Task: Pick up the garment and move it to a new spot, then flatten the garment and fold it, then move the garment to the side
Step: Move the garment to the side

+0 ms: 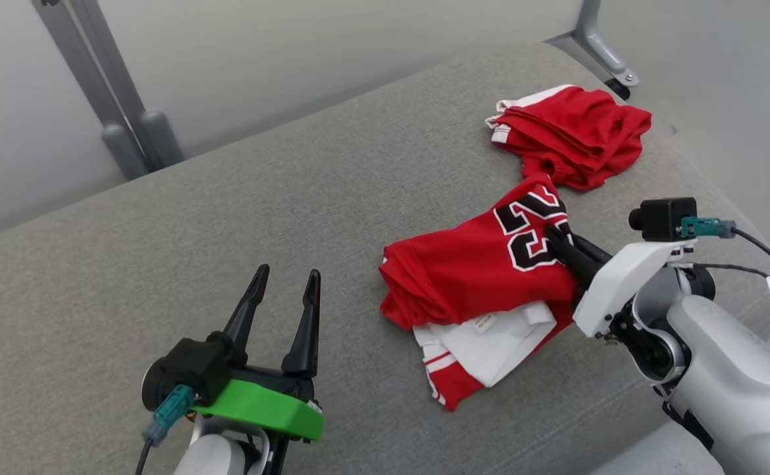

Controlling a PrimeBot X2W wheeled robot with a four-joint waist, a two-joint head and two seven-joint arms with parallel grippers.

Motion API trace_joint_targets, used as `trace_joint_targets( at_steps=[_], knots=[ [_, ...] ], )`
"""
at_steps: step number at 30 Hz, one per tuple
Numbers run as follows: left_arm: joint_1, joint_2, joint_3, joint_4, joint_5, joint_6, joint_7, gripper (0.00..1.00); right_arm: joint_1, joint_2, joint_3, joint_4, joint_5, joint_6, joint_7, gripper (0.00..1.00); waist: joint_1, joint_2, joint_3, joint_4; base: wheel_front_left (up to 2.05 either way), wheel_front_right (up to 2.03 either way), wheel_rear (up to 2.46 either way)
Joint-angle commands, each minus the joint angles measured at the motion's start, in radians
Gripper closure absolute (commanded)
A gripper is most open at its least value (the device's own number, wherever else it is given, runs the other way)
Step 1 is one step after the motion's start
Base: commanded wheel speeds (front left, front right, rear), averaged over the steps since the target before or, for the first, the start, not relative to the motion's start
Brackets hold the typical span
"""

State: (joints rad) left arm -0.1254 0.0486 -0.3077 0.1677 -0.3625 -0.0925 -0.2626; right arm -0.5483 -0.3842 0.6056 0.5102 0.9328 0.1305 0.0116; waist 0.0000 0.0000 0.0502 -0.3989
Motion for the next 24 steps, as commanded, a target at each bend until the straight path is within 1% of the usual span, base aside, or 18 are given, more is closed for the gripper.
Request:
trace_joint_targets(
  at_steps=[1, 5, 9, 13, 20, 24],
  knots=[
    [-0.020, 0.004, 0.001, 0.002, 0.010, -0.004, -0.002, 0.00, -0.034, 0.001, 0.005, 0.006, 0.009, 0.000, -0.016, 1.00, 0.0000, 0.0000, 0.049, -0.039, 0.00, 0.00, 0.00],
    [-0.034, 0.004, -0.007, 0.029, 0.032, -0.013, -0.002, 0.00, -0.097, -0.003, 0.072, 0.010, 0.020, 0.000, -0.049, 1.00, 0.0000, 0.0000, 0.072, -0.035, 0.00, 0.00, 0.00],
    [-0.054, 0.009, -0.005, 0.046, 0.044, -0.022, -0.002, 0.00, -0.190, -0.039, 0.141, 0.047, 0.038, 0.000, -0.103, 1.00, 0.0000, 0.0000, 0.097, -0.021, 0.00, 0.00, 0.00],
    [-0.079, 0.029, -0.009, 0.055, 0.065, -0.026, -0.002, 0.00, -0.289, -0.069, 0.176, 0.084, 0.098, 0.000, -0.164, 1.00, 0.0000, 0.0000, 0.141, 0.011, 0.00, 0.00, 0.00],
    [-0.135, 0.061, -0.024, 0.049, 0.091, -0.029, 0.007, 0.00, -0.430, -0.165, 0.247, 0.133, 0.181, 0.000, -0.183, 1.00, 0.0000, 0.0000, 0.254, 0.071, 0.00, 0.00, 0.00],
    [-0.170, 0.081, -0.030, 0.027, 0.102, -0.028, 0.028, 0.00, -0.486, -0.238, 0.270, 0.173, 0.227, 0.000, -0.206, 1.00, 0.0000, 0.0000, 0.331, 0.105, 0.00, 0.00, 0.00]
  ],
)
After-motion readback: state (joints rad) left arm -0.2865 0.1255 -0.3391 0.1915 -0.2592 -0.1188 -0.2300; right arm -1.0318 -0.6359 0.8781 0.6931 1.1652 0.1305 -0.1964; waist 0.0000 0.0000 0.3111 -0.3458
